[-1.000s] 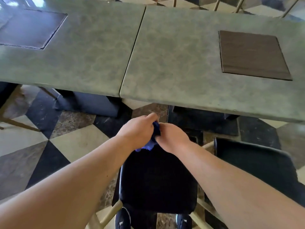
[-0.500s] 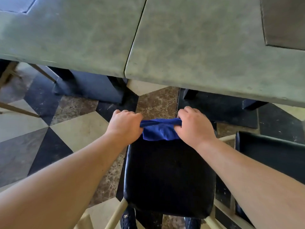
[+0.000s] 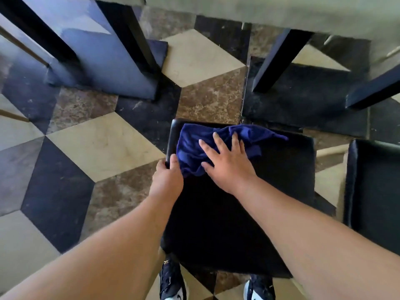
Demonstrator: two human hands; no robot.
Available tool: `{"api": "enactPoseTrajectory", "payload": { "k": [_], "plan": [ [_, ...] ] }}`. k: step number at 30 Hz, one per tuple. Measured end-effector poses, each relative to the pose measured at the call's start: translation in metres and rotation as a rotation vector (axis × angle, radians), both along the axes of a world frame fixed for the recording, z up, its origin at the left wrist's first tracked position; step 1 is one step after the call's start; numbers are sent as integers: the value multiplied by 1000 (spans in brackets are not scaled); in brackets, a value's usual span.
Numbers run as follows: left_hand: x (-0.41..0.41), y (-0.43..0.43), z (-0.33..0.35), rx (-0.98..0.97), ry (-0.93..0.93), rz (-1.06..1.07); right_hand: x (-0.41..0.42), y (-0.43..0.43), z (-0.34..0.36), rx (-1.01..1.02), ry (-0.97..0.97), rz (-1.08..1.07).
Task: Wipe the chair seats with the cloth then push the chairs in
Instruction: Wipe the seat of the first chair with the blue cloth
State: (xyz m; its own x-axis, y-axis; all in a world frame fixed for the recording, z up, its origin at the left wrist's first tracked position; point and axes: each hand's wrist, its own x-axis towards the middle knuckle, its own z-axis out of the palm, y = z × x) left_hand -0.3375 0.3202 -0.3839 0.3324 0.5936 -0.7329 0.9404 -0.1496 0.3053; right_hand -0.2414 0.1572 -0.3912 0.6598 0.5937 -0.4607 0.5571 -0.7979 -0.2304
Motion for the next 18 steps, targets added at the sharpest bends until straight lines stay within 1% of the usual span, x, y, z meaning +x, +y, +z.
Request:
{"api": "enactPoseTrajectory", "payload": {
  "k": [1, 3, 5, 7, 11, 14, 18],
  "plan": [
    [-9, -4, -12, -17, -37, 87, 0, 9, -7, -3, -26, -21],
    [-28, -13, -28, 17, -52, 138, 5, 28, -17, 0, -97, -34],
    [-44, -20, -38, 105, -89, 137, 15, 46, -24, 15, -148, -16],
    [-52, -24, -45, 190, -98, 77, 22, 62, -29, 24, -176, 26],
    [-53, -25, -53, 257, -68, 54, 9, 60, -31, 50, -201, 115],
    [-53, -26, -52, 250, -55, 80, -27, 25, -29, 52, -153, 241],
    [-52, -27, -51, 267, -58, 59, -102, -45, -19, 31, 23, 383]
  ]
}}
